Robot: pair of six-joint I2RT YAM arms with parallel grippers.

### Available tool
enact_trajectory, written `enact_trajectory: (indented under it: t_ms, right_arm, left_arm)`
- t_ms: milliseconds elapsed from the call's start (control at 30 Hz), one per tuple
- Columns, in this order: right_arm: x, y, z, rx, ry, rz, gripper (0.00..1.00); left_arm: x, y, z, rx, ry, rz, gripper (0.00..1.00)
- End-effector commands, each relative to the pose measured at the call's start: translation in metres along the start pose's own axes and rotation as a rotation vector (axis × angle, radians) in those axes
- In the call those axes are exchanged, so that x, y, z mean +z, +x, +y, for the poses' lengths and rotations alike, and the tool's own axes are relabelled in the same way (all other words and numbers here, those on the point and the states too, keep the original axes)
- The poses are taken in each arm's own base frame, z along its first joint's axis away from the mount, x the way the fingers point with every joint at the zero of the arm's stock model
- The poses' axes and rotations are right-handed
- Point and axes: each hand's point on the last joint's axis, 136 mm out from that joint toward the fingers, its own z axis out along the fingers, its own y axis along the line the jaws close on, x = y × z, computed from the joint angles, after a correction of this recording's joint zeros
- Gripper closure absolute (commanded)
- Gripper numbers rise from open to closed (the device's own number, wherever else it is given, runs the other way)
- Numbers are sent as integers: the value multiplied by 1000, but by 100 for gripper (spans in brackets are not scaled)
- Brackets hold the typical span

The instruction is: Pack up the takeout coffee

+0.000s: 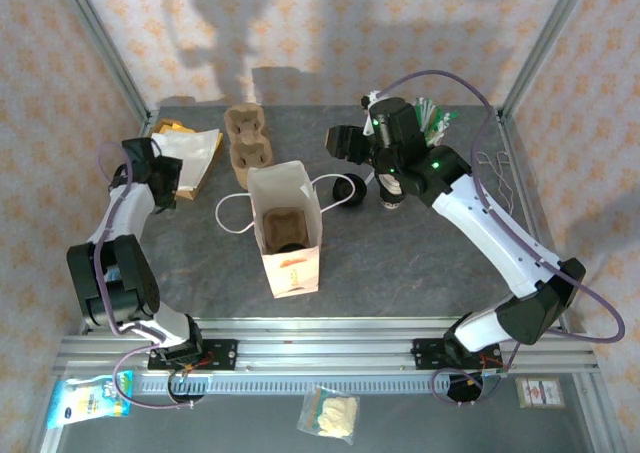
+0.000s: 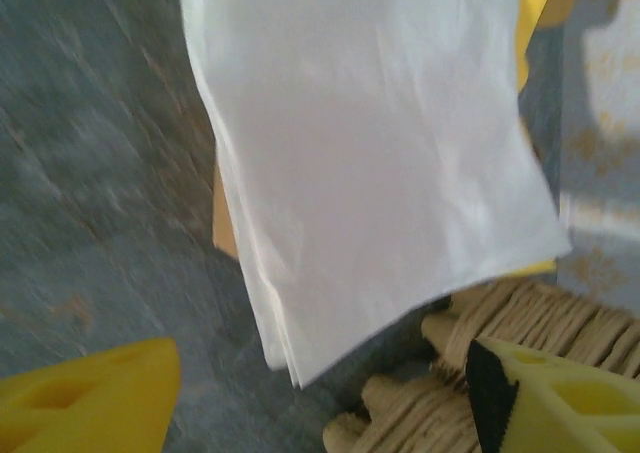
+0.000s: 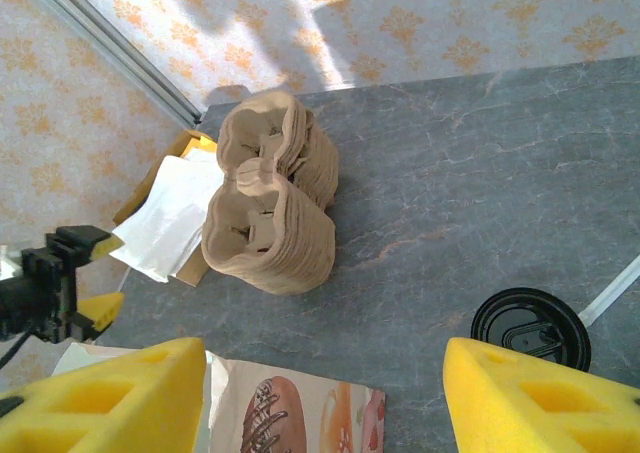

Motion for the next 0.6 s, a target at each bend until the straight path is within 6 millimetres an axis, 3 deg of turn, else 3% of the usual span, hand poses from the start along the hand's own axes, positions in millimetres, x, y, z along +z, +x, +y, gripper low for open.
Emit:
enact_trajectory:
  t_ms: [0, 100, 233, 567]
  right_arm:
    - [-5, -9, 1, -8, -10, -38, 36]
    - [-2, -9, 1, -16, -8, -36, 36]
    - [1, -9, 1, -17, -17, -27, 36]
    - [9, 0, -2, -17, -17, 2, 36]
  left_arm:
    - [-10, -38, 13, 0, -32, -122, 21]
    - [9, -45, 26, -31, -9, -104, 23]
    - [34, -45, 22, -44, 82, -69, 28]
    - [58, -51, 10, -71, 198, -77, 34]
